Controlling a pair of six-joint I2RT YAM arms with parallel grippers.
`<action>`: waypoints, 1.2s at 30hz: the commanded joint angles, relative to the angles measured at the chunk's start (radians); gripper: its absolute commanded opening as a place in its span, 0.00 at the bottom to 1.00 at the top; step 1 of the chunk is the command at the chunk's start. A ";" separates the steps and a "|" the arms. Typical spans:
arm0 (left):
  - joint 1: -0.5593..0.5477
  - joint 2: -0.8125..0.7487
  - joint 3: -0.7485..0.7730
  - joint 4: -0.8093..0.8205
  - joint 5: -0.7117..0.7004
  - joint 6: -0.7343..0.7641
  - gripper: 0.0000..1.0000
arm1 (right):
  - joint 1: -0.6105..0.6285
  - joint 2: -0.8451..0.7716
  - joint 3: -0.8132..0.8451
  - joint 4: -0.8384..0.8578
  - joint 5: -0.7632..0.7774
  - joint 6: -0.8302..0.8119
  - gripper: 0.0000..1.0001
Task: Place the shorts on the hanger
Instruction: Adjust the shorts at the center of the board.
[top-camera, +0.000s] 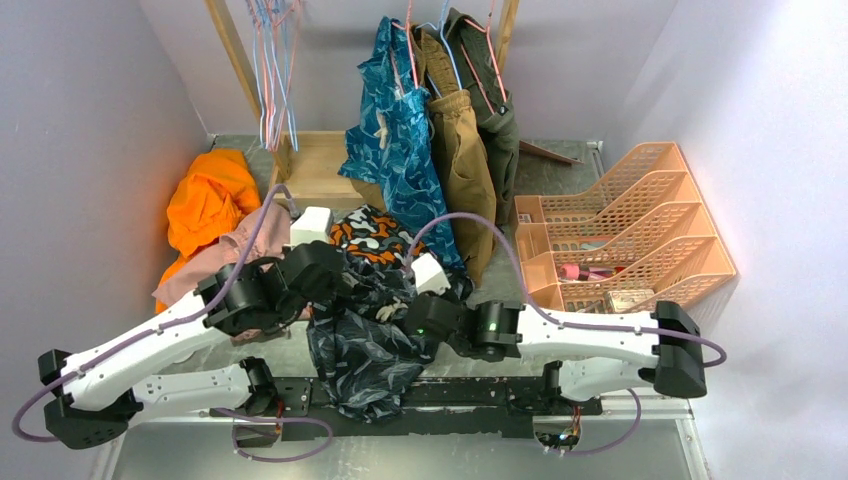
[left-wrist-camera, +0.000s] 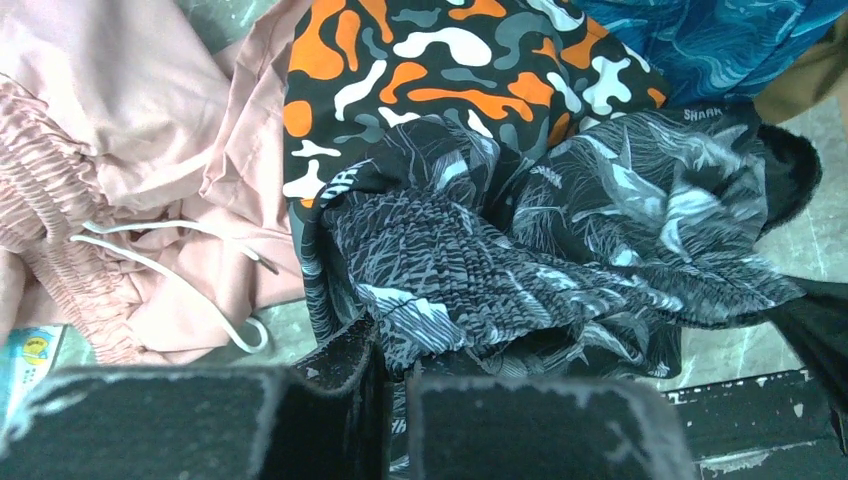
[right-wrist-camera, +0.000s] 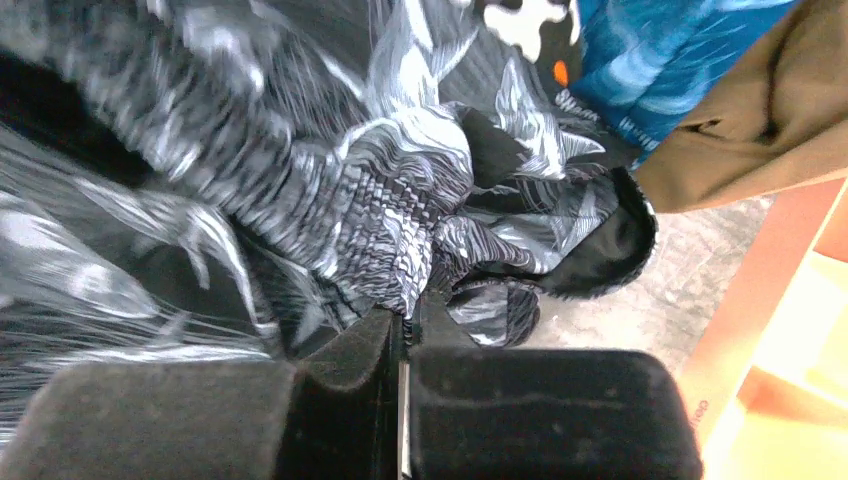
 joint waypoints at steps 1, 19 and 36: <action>0.006 -0.032 0.115 -0.025 -0.017 0.063 0.07 | 0.004 -0.112 0.142 -0.040 0.093 0.059 0.00; 0.006 -0.159 0.565 0.485 0.274 0.604 0.07 | 0.004 -0.279 0.680 0.284 0.246 -0.359 0.00; 0.006 -0.202 0.619 0.589 0.824 0.651 0.07 | 0.003 -0.345 0.910 0.257 -0.409 -0.329 0.00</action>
